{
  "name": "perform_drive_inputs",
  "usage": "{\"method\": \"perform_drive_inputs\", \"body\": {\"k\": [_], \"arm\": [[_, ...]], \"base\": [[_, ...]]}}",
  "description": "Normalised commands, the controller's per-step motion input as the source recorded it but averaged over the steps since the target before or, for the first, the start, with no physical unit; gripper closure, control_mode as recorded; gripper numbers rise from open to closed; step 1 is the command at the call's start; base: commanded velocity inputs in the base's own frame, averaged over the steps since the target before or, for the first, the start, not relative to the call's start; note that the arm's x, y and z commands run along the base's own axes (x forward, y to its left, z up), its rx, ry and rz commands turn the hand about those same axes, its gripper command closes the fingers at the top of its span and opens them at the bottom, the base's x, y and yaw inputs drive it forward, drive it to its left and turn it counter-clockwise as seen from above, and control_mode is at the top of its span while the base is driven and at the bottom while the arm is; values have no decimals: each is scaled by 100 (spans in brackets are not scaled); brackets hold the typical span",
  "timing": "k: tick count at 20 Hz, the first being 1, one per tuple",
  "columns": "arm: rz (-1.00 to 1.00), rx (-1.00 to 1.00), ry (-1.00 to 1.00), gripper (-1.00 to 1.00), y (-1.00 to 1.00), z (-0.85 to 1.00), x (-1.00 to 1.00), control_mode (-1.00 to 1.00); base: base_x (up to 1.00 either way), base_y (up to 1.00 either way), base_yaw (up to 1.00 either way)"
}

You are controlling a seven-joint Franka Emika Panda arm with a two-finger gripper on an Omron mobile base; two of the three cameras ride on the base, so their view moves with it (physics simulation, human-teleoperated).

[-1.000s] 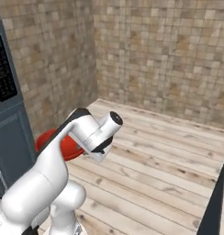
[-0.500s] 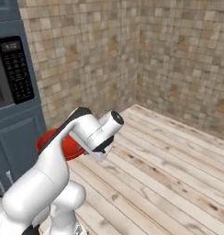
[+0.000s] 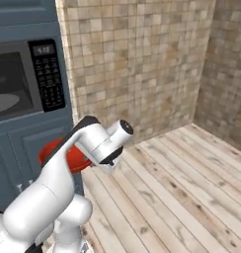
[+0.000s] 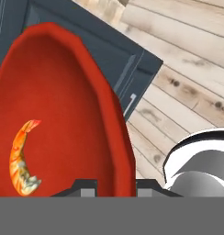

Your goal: Remove the kiwi from the bowl and place it on the small plate. Then place the bowl with only the shrimp in the microwave, close the door, and press the start button to microwave the shrimp.

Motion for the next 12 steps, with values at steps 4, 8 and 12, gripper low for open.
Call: {"method": "perform_drive_inputs", "body": {"k": [4,8,12], "arm": [[0,0,0,100,0,0,0,100],[0,0,0,100,0,0,0,100],[0,0,0,100,0,0,0,100]], "base": [[35,4,50],[46,0,49],[61,-24,43]]}}
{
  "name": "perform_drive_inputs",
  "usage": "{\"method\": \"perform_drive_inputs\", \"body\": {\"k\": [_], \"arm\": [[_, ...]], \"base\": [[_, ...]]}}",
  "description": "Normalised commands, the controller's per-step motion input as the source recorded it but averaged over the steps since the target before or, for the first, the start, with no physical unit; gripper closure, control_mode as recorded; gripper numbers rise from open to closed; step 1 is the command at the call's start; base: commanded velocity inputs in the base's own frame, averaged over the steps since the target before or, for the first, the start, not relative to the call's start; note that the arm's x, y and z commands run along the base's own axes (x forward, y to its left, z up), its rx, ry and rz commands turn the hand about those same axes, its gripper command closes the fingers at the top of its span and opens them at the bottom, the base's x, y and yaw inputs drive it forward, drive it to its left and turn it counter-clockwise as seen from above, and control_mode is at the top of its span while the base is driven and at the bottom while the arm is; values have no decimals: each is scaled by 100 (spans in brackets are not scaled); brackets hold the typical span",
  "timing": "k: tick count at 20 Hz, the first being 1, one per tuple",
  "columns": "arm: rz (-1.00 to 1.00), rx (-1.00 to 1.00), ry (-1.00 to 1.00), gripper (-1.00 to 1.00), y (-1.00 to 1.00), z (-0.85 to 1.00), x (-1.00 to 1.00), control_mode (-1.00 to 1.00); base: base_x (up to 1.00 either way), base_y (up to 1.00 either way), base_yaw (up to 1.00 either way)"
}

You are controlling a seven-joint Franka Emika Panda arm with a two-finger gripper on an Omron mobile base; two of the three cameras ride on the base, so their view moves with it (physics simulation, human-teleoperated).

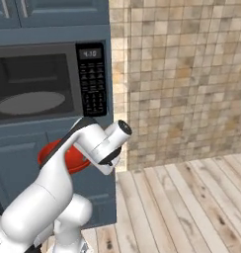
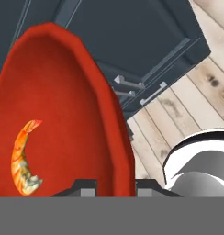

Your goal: Remove the kiwi from the bowl and place it on the small plate. Then place the bowl with only the shrimp in the microwave, close the door, and press the start button to microwave the shrimp.

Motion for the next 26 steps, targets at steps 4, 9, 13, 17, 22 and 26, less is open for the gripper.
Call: {"method": "perform_drive_inputs", "body": {"k": [4,9,13,17,22,26], "arm": [[0,0,0,100,0,0,0,100],[0,0,0,100,0,0,0,100],[0,0,0,100,0,0,0,100],[0,0,0,100,0,0,0,100],[0,0,0,100,0,0,0,100],[0,0,0,100,0,0,0,100]], "base": [[70,-1,42],[9,-16,45],[1,-11,35],[26,-3,30],[31,1,23],[24,0,16]]}}
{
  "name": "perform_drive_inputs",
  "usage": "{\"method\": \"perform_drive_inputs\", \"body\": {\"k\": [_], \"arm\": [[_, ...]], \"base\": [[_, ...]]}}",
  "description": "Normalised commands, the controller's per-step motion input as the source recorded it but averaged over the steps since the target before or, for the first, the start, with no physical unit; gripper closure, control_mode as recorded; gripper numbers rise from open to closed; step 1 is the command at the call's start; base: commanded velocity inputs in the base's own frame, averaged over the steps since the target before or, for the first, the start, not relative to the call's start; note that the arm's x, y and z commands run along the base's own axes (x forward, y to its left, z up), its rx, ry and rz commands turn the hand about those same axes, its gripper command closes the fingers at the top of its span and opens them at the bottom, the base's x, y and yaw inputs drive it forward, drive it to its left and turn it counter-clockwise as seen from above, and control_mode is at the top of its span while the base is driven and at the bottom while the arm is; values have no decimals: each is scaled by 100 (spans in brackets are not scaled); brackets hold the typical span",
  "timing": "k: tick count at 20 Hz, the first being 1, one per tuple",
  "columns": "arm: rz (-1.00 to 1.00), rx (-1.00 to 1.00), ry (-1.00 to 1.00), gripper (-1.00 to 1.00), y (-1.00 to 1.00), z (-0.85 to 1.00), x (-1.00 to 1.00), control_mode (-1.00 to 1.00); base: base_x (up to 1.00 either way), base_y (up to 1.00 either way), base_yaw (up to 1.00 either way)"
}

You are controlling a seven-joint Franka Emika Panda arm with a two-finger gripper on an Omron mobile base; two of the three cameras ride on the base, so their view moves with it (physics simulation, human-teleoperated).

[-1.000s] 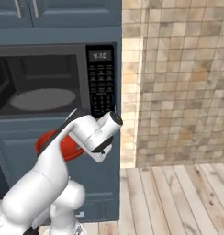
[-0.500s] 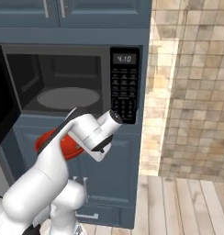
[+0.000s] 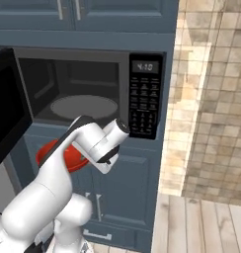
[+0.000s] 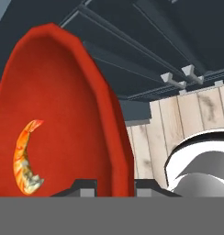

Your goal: Remove the kiwi from the bowl and place it on the small plate. Then place the bowl with only the shrimp in the microwave, close the door, and press the start button to microwave the shrimp.

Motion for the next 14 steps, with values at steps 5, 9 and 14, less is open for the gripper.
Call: {"method": "perform_drive_inputs", "body": {"k": [5,9,14], "arm": [[0,0,0,100,0,0,0,100],[0,0,0,100,0,0,0,100],[0,0,0,100,0,0,0,100]], "base": [[35,0,19],[30,0,14],[17,0,10]]}}
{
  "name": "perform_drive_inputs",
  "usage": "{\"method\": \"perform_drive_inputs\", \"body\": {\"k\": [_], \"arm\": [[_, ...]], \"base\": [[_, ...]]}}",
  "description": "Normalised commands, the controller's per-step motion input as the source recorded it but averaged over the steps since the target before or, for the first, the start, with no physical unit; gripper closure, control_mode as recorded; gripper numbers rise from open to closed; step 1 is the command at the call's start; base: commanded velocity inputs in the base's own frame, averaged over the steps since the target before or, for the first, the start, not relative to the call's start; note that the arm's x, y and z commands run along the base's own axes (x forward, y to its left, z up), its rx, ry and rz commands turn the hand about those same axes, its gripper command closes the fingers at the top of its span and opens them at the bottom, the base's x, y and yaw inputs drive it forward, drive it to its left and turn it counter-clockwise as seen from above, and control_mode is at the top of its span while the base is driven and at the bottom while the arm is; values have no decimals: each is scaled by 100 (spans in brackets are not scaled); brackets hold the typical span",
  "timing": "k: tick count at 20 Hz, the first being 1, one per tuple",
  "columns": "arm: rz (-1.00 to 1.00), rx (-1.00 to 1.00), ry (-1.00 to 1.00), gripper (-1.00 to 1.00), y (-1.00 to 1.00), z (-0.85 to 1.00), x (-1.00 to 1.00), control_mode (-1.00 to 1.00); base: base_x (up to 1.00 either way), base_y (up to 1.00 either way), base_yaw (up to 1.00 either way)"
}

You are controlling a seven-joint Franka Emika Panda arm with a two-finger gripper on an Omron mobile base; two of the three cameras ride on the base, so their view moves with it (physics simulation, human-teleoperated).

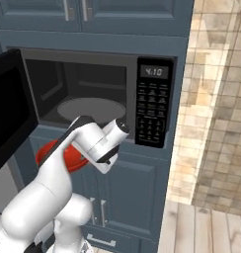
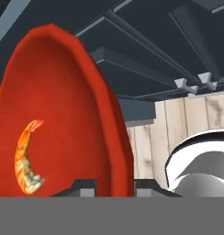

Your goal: Remove the kiwi from the bowl and place it on the small plate. Then place the bowl with only the shrimp in the microwave, close the door, and press the start button to microwave the shrimp.

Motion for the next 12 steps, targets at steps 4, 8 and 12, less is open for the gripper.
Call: {"method": "perform_drive_inputs", "body": {"k": [4,8,12], "arm": [[3,2,0,100,3,2,71,-100],[-7,0,0,100,16,6,100,-100],[-7,0,0,100,11,13,98,-100]], "base": [[0,0,0],[0,0,0],[0,0,0]]}}
